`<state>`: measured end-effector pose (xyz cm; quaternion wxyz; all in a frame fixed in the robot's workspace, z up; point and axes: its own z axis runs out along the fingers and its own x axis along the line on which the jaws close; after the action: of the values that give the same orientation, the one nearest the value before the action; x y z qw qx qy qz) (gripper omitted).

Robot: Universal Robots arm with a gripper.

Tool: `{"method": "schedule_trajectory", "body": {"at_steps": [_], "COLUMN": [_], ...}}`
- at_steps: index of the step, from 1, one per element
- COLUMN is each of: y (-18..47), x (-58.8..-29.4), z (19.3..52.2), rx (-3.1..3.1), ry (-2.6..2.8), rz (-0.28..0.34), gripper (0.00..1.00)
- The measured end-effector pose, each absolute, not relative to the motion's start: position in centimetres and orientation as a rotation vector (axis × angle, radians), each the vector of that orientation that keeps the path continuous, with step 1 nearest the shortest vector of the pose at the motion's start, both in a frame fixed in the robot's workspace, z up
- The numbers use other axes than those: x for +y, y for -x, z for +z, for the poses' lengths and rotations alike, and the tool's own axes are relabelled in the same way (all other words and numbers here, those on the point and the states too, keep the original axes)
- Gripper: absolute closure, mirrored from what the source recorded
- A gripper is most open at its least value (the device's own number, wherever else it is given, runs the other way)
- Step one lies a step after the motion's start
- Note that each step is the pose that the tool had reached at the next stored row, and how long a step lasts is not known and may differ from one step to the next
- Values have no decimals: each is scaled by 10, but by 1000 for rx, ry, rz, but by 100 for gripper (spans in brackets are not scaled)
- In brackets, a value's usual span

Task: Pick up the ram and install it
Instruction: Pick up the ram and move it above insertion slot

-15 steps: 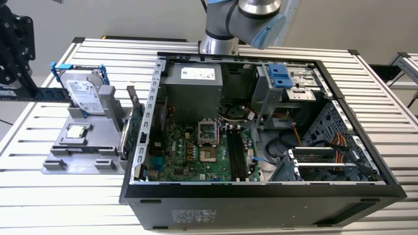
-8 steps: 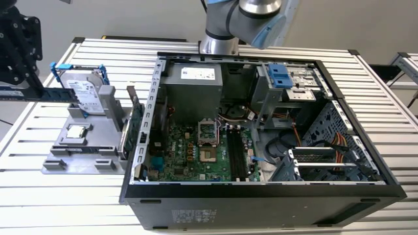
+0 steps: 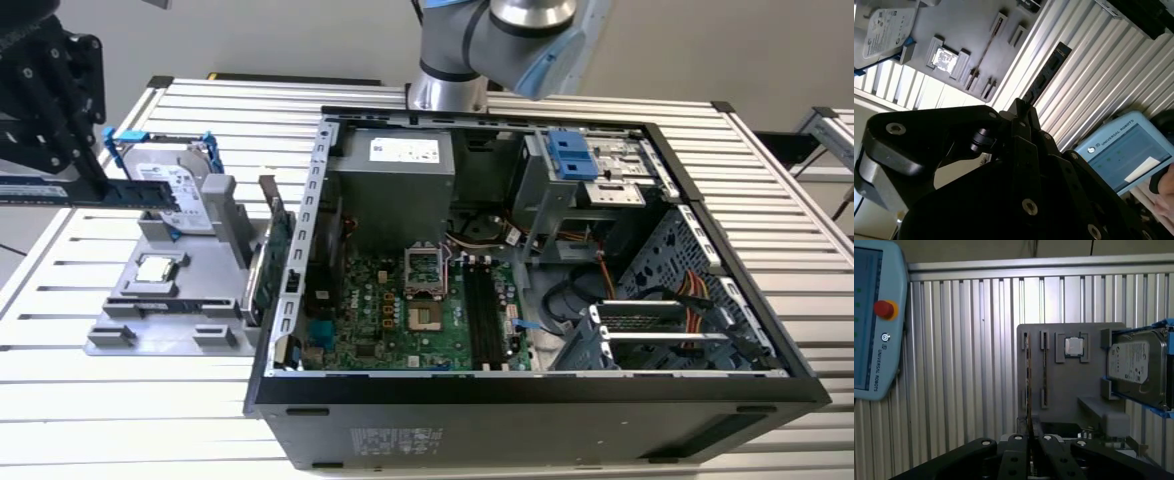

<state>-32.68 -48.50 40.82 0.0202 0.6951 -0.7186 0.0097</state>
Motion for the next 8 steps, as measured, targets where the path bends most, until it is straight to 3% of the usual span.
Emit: {"method": "schedule_trajectory", "body": {"at_steps": [8], "y": [313], "x": [-485], "z": [408], "rx": [-2229], "ry": [-2156], "rz": [30], "gripper": [100]}}
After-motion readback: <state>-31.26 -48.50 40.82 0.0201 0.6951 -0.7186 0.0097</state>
